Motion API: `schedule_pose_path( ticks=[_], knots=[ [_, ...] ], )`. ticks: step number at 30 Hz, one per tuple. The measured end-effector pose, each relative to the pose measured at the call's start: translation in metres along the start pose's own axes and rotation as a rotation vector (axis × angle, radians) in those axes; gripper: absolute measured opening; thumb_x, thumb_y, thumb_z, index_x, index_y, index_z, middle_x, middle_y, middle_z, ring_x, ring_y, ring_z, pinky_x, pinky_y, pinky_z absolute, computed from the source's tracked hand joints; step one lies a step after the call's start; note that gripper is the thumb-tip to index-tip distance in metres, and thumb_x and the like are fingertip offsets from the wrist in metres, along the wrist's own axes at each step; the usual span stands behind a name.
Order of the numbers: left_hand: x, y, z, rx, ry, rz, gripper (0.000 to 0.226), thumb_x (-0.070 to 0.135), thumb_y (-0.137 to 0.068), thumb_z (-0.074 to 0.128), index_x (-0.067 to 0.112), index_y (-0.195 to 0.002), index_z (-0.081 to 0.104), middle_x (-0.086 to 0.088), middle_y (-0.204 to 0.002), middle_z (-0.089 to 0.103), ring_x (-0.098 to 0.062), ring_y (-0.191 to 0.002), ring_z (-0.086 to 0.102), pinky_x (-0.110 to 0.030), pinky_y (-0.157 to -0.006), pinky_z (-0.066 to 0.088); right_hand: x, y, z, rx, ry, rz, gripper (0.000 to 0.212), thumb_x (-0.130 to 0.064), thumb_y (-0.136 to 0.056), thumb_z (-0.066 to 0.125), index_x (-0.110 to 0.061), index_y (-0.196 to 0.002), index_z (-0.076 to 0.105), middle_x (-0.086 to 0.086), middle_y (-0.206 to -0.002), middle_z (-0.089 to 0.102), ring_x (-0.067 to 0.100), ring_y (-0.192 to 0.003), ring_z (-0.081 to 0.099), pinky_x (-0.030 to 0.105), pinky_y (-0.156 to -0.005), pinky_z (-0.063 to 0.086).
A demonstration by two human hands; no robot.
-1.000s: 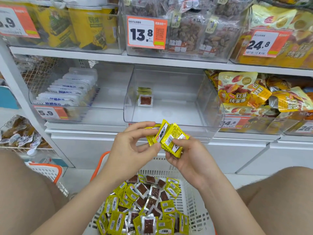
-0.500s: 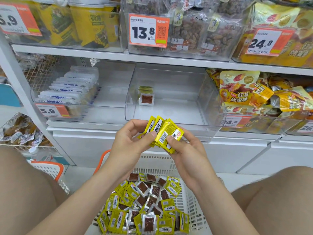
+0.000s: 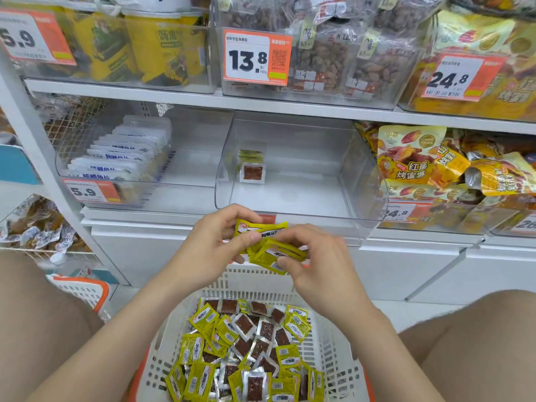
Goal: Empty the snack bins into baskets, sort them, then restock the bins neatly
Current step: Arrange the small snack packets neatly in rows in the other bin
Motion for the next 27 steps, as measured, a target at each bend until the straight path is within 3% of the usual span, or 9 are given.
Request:
schedule_pose_path(
  ticks=[4,8,10,12,15,17,21,23,27],
  knots=[
    [-0.004,-0.004,-0.004,-0.043,-0.38,0.139,0.014,0.024,-0.095,0.076,0.037,-0.1,0.073,0.011,-0.089,0.074,-0.012,-0.077,0.07,-0.045,-0.073,0.059,-0.001,0.001,0.005,-0.04,0.122,-0.155,0.043,-0.002,-0.087,0.074,-0.031,-0.117,0.066,-0.007,-0.147,0.04,0.006,-0.111,0.057,0.022,-0.097,0.047],
    [-0.005,-0.003,0.0,-0.044,-0.265,0.09,0.01,0.031,-0.091,0.08,0.037,-0.098,0.076,0.01,-0.094,0.075,-0.025,-0.072,0.069,-0.047,-0.071,0.059,0.0,0.0,0.015,-0.119,0.156,-0.177,0.039,-0.003,-0.089,0.073,-0.028,-0.116,0.061,-0.01,-0.117,0.065,0.016,-0.109,0.056,0.036,-0.094,0.048],
    [0.0,-0.003,0.002,-0.007,-0.053,0.052,0.015,0.032,-0.088,0.081,0.029,-0.102,0.076,0.001,-0.097,0.078,-0.034,-0.076,0.073,-0.052,-0.072,0.062,0.001,0.001,0.016,-0.104,0.119,-0.125,0.035,-0.009,-0.092,0.072,-0.031,-0.115,0.058,-0.013,-0.109,0.066,0.015,-0.105,0.055,0.031,-0.09,0.044],
    [0.006,-0.004,0.003,0.061,0.085,0.034,0.024,0.03,-0.084,0.08,0.017,-0.103,0.072,-0.006,-0.088,0.079,-0.026,-0.071,0.073,-0.046,-0.068,0.059,0.002,0.002,0.018,-0.089,0.021,-0.071,0.033,-0.014,-0.094,0.071,-0.035,-0.112,0.054,-0.015,-0.104,0.067,0.013,-0.102,0.059,0.03,-0.087,0.044],
    [0.009,-0.003,0.003,0.117,0.121,0.033,0.027,0.039,-0.094,0.07,0.012,-0.093,0.071,-0.01,-0.071,0.069,-0.019,-0.064,0.061,-0.043,-0.063,0.049,0.004,0.003,0.017,-0.048,-0.096,0.016,0.036,-0.015,-0.093,0.072,-0.035,-0.11,0.047,-0.014,-0.099,0.067,0.005,-0.096,0.061,0.022,-0.08,0.044],
    [0.007,-0.001,0.004,0.059,0.132,0.031,0.033,0.04,-0.105,0.057,0.013,-0.096,0.075,-0.02,-0.082,0.067,-0.023,-0.073,0.059,-0.049,-0.07,0.051,0.007,0.004,0.015,0.023,-0.128,0.065,0.043,-0.015,-0.091,0.075,-0.036,-0.109,0.043,-0.013,-0.096,0.069,-0.001,-0.087,0.059,0.013,-0.072,0.039],
    [0.006,0.001,0.008,0.056,0.09,-0.001,0.036,0.027,-0.093,0.052,0.033,-0.12,0.076,-0.003,-0.105,0.076,-0.012,-0.084,0.062,-0.046,-0.077,0.052,0.025,0.002,0.013,0.114,-0.258,0.227,0.047,-0.011,-0.089,0.079,-0.039,-0.109,0.046,-0.008,-0.081,0.069,0.017,-0.077,0.068,0.04,-0.071,0.053],
    [0.006,0.002,0.008,0.106,0.078,0.022,0.035,0.028,-0.097,0.053,0.038,-0.122,0.074,0.002,-0.107,0.075,-0.008,-0.089,0.065,-0.036,-0.08,0.053,0.028,0.001,0.014,0.125,-0.298,0.258,0.046,-0.015,-0.089,0.079,-0.044,-0.112,0.051,-0.004,-0.085,0.068,0.026,-0.076,0.07,0.046,-0.07,0.055],
    [0.008,0.006,0.019,0.039,0.068,0.045,0.033,0.037,-0.102,0.052,0.037,-0.129,0.072,0.004,-0.113,0.07,-0.019,-0.116,0.064,-0.038,-0.102,0.049,0.024,0.0,0.02,0.058,-0.513,0.255,0.054,-0.01,-0.095,0.074,-0.039,-0.138,0.056,-0.001,-0.095,0.068,0.033,-0.077,0.073,0.047,-0.071,0.057]
  ],
)
Point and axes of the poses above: each hand's wrist, its own y-axis away from the middle knuckle, its own z-axis out of the palm, x = y × z, the point moved 4 cm from there along -y, towards the middle knuckle
